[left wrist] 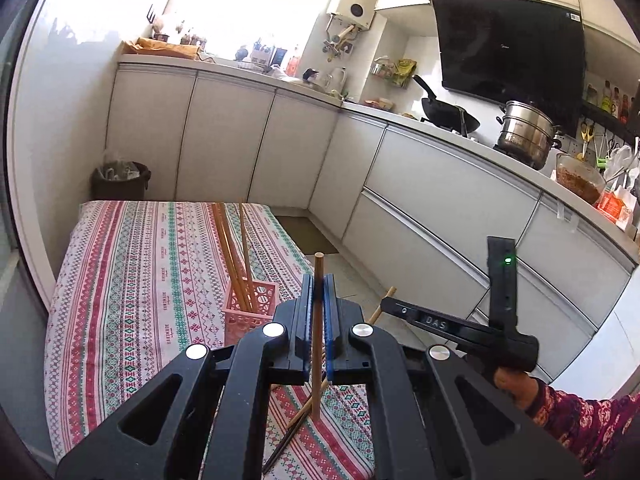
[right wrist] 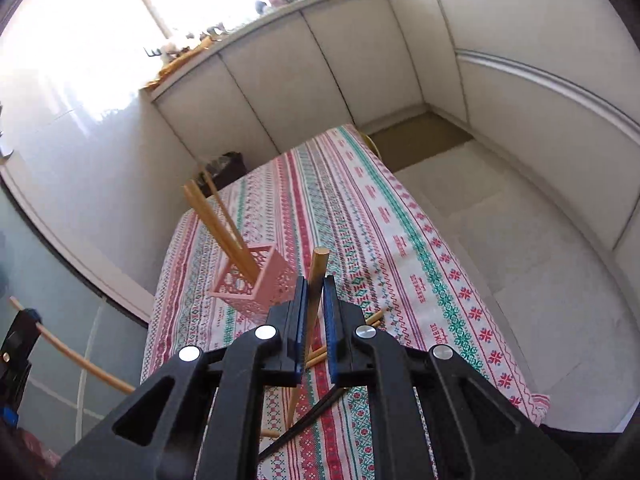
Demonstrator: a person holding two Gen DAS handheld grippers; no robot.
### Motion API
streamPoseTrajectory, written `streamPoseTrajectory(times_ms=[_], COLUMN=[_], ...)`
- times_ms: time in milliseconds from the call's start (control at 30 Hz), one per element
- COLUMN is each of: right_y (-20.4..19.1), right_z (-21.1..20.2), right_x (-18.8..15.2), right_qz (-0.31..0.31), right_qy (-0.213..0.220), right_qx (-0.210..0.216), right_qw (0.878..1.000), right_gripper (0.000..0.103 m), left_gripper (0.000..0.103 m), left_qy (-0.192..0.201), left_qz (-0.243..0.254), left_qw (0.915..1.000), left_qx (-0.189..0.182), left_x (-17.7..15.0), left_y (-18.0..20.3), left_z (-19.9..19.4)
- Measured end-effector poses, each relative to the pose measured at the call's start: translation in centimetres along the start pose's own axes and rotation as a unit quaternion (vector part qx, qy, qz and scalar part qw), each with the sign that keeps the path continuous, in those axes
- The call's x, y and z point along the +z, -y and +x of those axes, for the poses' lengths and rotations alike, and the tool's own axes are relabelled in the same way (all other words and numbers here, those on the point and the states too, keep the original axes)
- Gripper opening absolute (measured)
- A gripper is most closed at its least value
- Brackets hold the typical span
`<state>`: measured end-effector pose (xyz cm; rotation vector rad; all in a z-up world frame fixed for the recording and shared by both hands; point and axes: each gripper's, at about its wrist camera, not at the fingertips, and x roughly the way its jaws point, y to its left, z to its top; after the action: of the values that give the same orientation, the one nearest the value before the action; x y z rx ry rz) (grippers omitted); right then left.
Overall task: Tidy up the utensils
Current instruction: 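Carry both chopsticks over the pink basket and open both tools to drop them in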
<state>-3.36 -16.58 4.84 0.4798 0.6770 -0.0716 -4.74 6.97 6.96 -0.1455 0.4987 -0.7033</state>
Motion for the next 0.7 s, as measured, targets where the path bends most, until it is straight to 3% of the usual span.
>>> streamPoseTrajectory(times_ms=[367, 700], right_y=[-3.5, -4.5], right_z=[-5.5, -9.0], right_x=[1.8, 7.0], right_qz=[-0.056, -0.061], right_qy=[0.031, 0.081], right_qx=[0.015, 0.019], right_qw=[0.998, 0.995], right_gripper=[0.007, 0.007], left_gripper=[0.004, 0.004], left_qy=[0.011, 0.048], left_qz=[0.025, 0.042], left_qw=[0.9983, 0.9944], left_qx=[0.052, 0.085], left_x=[2.6, 7.3], left_y=[2.0, 2.4], left_z=[-0.4, 0.8])
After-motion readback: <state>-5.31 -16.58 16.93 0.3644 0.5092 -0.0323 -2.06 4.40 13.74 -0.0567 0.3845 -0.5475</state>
